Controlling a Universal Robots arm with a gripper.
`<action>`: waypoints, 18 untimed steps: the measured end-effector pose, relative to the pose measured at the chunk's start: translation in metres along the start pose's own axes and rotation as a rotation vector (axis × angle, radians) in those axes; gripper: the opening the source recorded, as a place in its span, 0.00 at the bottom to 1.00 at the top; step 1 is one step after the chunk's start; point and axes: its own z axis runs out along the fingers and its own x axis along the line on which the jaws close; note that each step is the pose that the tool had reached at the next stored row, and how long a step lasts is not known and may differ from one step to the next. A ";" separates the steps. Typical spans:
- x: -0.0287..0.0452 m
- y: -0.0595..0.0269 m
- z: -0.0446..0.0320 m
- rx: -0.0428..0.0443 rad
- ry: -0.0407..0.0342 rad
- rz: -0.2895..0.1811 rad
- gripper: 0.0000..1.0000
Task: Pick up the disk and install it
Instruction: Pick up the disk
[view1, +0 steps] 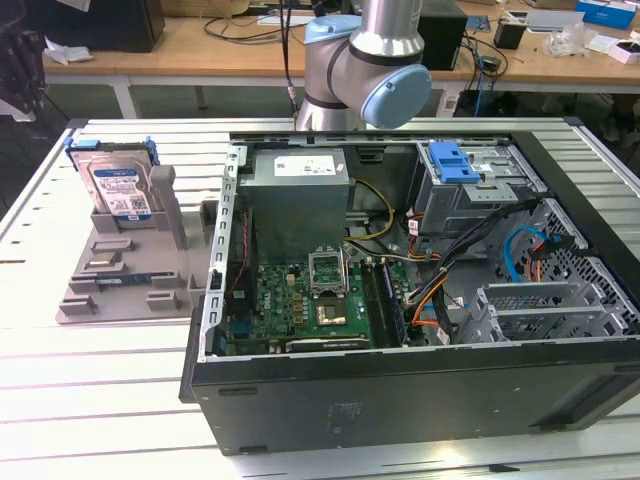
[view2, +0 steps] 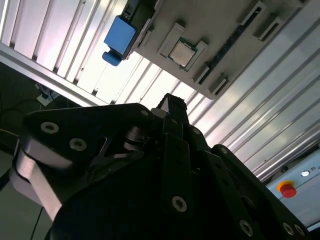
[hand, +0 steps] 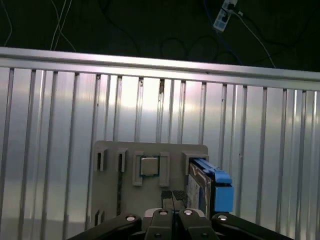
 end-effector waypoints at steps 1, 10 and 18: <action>0.0000 0.0000 0.0000 -0.0001 0.0003 -0.007 0.11; 0.0000 0.0000 0.0000 -0.0020 0.0035 -0.085 0.11; 0.0000 0.0000 0.0000 -0.0038 0.0068 -0.164 0.11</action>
